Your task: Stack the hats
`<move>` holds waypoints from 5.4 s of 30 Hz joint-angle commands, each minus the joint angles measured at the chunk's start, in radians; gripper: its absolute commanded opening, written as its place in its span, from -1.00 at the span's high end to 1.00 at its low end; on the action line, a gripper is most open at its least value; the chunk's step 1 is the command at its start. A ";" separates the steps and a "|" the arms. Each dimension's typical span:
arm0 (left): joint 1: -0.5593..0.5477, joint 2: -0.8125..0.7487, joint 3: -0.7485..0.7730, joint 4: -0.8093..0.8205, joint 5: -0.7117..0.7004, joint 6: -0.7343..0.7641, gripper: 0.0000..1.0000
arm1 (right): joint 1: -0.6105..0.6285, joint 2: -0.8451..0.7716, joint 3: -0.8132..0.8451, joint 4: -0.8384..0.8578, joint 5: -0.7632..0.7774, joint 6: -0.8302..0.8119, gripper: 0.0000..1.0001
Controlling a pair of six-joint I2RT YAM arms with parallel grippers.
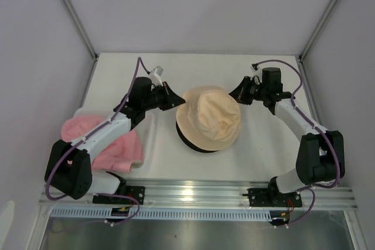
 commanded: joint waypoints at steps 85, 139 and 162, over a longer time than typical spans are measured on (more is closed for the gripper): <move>0.635 -0.384 0.327 -1.230 -1.190 0.113 -0.92 | -0.081 -0.472 -0.042 -0.085 0.209 -0.097 -0.99; -0.142 -0.288 0.679 -0.317 0.003 0.024 0.99 | -0.065 -0.579 0.082 0.000 0.139 0.079 -0.99; -0.294 -0.260 0.201 -0.245 -0.068 0.039 0.99 | -0.120 -0.706 -0.079 -0.255 0.169 0.098 -0.99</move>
